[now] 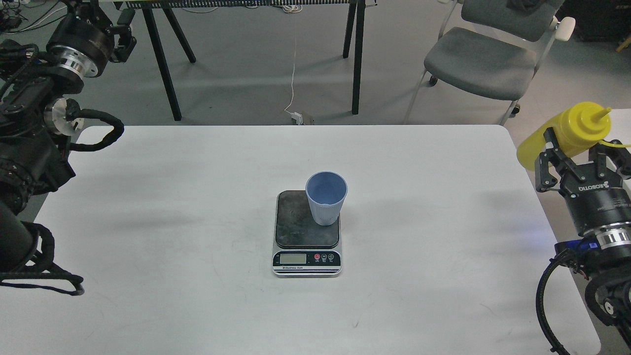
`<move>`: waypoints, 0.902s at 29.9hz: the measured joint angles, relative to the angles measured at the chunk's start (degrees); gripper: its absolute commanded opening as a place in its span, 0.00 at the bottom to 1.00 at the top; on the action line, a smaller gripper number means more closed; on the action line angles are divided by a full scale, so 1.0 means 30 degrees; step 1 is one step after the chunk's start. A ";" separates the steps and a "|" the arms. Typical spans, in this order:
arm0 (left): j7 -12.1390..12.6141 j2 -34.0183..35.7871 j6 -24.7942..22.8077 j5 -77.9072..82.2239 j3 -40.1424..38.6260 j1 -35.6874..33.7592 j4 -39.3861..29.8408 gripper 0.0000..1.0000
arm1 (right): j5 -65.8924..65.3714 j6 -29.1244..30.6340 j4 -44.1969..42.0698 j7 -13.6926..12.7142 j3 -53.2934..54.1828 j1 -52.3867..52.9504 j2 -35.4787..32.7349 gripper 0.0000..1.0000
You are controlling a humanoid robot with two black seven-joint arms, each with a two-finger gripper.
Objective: Pour seasoning into cup on scale with both arms
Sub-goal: 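Carry the yellow bottle back down beside the scale with the right gripper, then set the bottle upright on the table and open the right gripper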
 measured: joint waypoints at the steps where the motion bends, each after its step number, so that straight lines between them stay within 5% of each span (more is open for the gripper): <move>1: 0.0000 -0.0012 0.0004 0.0000 0.0000 0.0015 0.0001 0.94 | 0.0001 0.0000 -0.0014 0.0026 0.0001 -0.0230 0.0277 0.48; 27: 0.0000 -0.0035 0.0002 0.0022 0.0675 -0.0062 0.0022 0.94 | -0.0281 0.0001 -0.3841 -0.0079 -0.0457 -0.1024 0.3539 0.49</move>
